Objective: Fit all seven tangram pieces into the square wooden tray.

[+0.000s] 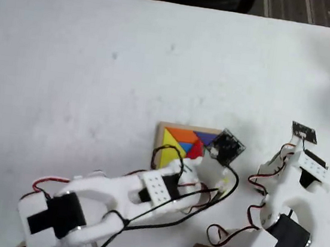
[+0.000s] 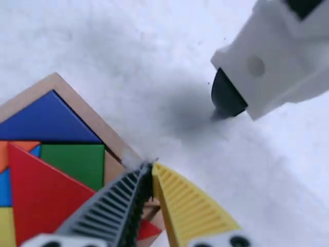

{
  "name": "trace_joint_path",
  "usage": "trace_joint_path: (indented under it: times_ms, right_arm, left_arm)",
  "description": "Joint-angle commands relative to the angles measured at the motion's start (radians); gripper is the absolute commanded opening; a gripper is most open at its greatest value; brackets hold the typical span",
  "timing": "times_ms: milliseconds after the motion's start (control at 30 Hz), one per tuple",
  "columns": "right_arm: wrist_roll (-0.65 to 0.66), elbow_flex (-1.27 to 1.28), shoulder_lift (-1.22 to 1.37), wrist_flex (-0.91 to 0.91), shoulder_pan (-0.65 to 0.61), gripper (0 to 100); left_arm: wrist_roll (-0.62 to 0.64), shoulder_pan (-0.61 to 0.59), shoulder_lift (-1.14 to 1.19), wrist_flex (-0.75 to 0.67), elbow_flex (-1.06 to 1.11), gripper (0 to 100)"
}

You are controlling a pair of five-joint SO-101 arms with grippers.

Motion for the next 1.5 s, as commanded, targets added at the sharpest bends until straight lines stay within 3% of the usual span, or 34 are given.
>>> trace_joint_path:
  times_ms: [0,267,467,600,833,1167,1467]
  right_arm:
    - [0.012,-0.037,-0.005,0.010,-0.005,1.8]
    - [0.014,-0.037,-0.004,0.010,-0.005,1.8]
    - [0.014,-0.035,-0.002,0.010,-0.016,1.8]
    - [0.014,-0.035,-0.002,0.010,-0.016,1.8]
    - [0.014,-0.035,-0.002,0.010,-0.016,1.8]
    - [0.015,-0.035,-0.002,0.010,-0.018,1.8]
    - [0.015,-0.034,-0.002,0.010,-0.018,1.8]
  left_arm:
    - [-0.008,0.045,-0.051,0.025,0.035,2]
    - [-0.003,0.042,-0.051,0.041,0.040,2]
    - [0.008,0.042,-0.054,0.219,-0.009,2]
    - [0.066,0.041,-0.059,0.261,0.000,2]
    - [0.060,0.041,-0.117,0.384,0.015,2]
    - [0.060,0.015,-0.341,0.388,0.186,2]
    - [0.058,-0.084,-0.346,0.388,0.229,2]
